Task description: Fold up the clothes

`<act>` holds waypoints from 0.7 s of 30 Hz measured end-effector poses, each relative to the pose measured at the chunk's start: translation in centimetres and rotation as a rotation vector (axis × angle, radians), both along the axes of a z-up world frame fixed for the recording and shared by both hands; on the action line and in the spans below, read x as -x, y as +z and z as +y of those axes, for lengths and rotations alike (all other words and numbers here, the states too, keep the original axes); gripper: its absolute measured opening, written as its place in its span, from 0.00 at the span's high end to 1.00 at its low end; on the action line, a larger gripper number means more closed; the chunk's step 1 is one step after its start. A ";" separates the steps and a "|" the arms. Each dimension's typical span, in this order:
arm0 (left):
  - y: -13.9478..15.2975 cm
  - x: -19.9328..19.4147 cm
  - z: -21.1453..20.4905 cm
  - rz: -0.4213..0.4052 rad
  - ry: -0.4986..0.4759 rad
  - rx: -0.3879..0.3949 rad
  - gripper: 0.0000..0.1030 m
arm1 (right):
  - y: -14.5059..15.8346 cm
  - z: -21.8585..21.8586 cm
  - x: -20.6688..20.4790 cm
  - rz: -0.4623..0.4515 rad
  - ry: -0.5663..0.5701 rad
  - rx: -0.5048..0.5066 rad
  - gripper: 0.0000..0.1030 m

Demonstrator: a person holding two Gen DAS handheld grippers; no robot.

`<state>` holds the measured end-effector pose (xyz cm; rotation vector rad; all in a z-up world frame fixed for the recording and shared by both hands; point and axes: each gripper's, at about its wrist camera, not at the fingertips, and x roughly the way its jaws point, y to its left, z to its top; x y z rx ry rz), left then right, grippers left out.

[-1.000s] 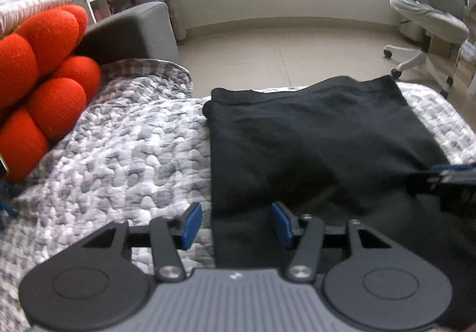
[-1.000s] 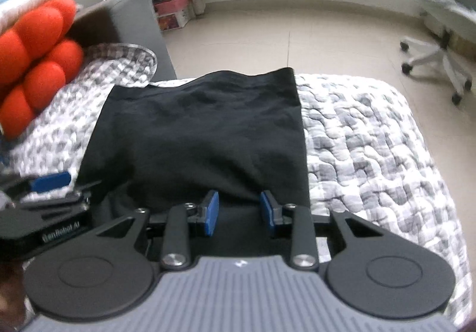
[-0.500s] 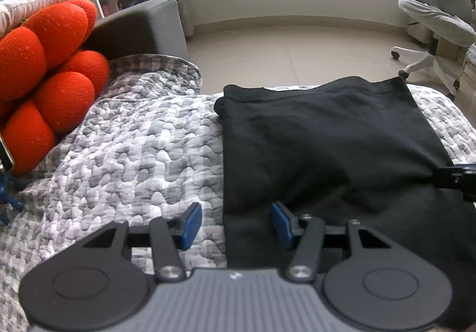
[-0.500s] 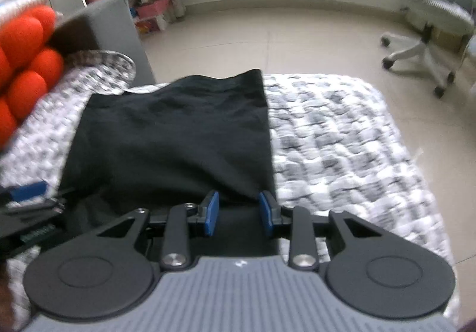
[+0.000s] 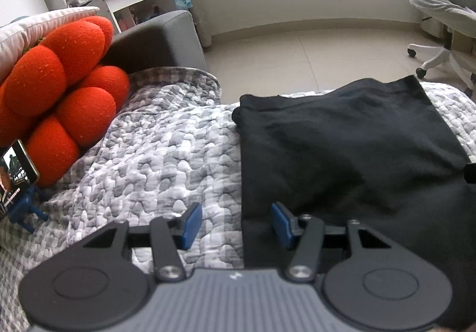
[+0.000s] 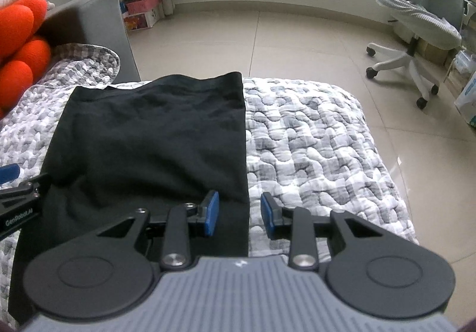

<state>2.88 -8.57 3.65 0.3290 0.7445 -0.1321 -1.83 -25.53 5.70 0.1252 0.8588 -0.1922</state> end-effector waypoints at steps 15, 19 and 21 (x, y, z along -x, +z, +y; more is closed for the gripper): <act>1.0 1.0 0.5 -0.042 0.015 -0.009 0.48 | 1.1 1.2 1.1 -0.030 0.028 0.068 0.67; 1.1 1.1 0.7 -0.041 0.021 -0.005 0.48 | 1.2 1.2 1.3 -0.033 0.025 0.093 0.67; 1.2 1.1 0.7 -0.035 0.021 0.004 0.48 | 1.2 1.5 1.5 -0.031 0.029 0.121 0.67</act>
